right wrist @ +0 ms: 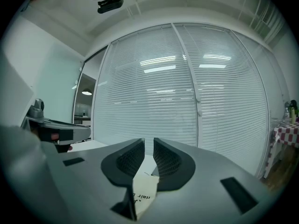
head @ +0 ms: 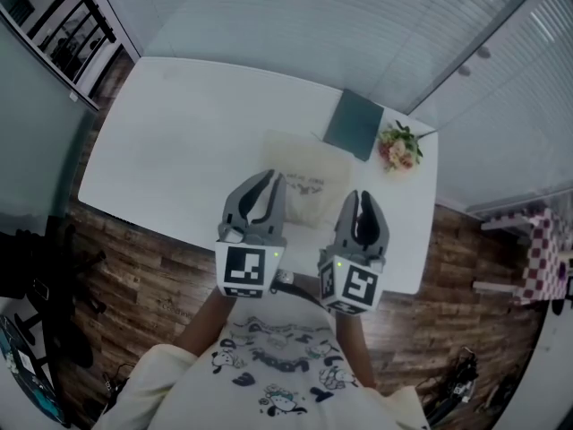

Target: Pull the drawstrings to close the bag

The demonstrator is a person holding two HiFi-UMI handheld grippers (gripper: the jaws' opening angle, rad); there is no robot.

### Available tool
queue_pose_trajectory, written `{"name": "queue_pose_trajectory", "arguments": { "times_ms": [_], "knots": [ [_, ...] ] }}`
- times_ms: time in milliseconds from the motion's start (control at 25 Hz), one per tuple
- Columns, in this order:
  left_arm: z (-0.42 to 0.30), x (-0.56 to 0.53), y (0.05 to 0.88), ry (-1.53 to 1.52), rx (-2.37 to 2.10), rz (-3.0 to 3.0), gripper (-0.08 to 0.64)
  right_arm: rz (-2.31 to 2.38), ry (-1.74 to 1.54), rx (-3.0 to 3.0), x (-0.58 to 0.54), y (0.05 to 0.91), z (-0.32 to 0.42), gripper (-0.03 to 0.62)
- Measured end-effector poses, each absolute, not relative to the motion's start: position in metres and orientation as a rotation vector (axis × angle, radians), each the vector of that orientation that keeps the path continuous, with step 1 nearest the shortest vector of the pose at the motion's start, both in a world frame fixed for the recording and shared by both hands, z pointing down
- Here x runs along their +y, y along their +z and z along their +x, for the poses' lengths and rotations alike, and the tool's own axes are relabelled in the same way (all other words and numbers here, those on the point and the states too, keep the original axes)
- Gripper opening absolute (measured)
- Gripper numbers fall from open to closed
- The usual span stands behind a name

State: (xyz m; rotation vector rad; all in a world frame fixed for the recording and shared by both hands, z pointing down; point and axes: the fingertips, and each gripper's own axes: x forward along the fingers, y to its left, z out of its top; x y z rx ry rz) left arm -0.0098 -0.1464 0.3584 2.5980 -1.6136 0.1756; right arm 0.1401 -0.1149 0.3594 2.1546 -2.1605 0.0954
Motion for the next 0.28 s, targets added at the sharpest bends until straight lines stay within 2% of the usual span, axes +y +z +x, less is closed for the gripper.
{"name": "queue_pose_trajectory", "arguments": {
  "times_ms": [280],
  "knots": [
    [-0.0071,-0.1490,0.3623,0.183,-1.617,2.593,0.078,2.179,0.115,-2.143,-0.1149,0.3642,0.1476,0.066]
  ]
}}
